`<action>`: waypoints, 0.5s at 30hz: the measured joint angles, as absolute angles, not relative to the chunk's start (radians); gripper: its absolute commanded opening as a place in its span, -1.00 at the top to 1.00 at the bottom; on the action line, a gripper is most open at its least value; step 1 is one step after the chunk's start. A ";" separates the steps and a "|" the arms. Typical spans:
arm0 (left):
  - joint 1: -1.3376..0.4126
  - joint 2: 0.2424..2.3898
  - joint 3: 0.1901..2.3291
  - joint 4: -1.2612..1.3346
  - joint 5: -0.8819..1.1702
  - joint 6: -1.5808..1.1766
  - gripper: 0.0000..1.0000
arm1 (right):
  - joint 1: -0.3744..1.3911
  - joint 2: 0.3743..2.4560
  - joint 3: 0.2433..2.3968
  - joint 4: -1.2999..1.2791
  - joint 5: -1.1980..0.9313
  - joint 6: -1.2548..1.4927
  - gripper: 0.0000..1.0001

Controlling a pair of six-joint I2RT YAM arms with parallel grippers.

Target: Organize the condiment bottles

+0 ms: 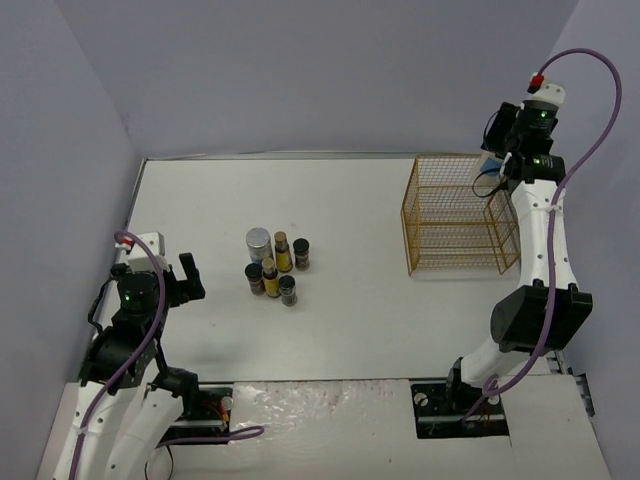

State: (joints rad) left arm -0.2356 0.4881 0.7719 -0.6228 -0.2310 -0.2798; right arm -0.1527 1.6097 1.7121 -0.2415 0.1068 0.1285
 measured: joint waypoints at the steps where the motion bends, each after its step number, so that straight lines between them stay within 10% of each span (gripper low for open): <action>1: -0.236 0.488 0.772 -0.623 -0.231 -0.280 -0.94 | -0.155 1.613 1.714 -0.237 0.103 0.124 1.00; 15: -0.236 0.488 0.772 -0.623 -0.236 -0.280 -0.94 | -0.157 1.650 1.567 -0.122 0.038 0.049 1.00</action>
State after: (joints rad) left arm -0.2356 0.4881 0.7719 -0.6228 -0.2360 -0.2798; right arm -0.1566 1.6497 1.5674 -0.1216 0.0383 0.0489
